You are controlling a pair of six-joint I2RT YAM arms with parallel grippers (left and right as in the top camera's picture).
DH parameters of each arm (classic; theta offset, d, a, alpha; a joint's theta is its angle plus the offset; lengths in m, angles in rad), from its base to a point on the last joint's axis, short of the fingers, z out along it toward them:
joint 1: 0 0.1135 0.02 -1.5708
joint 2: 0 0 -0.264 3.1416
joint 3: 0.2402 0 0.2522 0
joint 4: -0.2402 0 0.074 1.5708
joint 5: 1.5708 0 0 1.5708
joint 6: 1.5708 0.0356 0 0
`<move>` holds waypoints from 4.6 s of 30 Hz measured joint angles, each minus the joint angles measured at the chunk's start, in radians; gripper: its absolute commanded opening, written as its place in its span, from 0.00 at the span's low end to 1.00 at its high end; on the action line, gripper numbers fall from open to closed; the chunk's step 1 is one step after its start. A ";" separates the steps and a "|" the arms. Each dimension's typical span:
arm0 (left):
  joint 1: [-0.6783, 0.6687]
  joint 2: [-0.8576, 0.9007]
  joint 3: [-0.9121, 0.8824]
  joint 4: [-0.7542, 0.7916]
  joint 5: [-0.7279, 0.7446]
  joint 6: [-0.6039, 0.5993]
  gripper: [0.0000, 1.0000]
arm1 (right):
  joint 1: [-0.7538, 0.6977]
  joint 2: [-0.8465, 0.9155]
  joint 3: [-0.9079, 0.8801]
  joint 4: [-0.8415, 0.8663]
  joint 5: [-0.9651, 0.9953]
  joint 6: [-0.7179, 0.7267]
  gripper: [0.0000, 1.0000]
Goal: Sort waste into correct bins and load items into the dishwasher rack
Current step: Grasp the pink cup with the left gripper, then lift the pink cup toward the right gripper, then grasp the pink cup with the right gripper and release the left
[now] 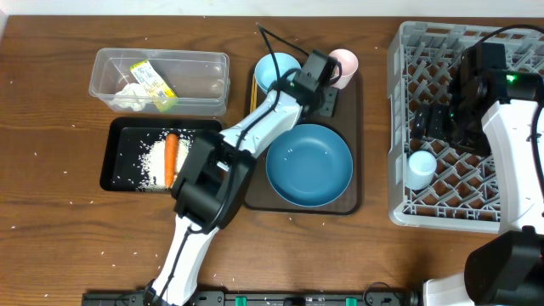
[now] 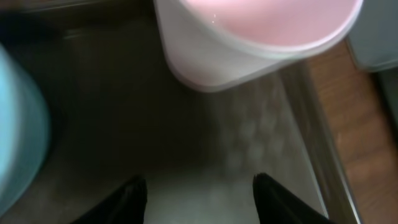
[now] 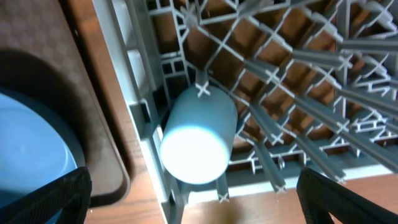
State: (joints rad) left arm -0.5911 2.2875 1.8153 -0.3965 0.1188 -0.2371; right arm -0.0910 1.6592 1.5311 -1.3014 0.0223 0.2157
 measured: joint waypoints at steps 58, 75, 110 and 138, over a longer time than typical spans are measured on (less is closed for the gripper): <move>0.028 0.161 0.386 -0.375 -0.052 0.055 0.06 | 0.021 0.000 0.002 0.075 -0.088 -0.026 0.97; 0.373 -0.037 0.385 -0.417 0.991 0.210 0.06 | 0.066 0.000 0.005 0.446 -0.822 -0.292 0.98; 0.307 -0.037 0.385 -0.433 1.431 0.260 0.06 | 0.233 0.000 0.005 0.824 -1.059 -0.341 0.67; 0.307 -0.037 0.384 -0.433 1.410 0.264 0.43 | 0.115 0.000 0.005 0.746 -1.067 -0.345 0.49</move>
State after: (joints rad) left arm -0.2844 2.2505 2.1994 -0.8295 1.5288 0.0269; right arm 0.0238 1.6592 1.5364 -0.5556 -1.0451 -0.1291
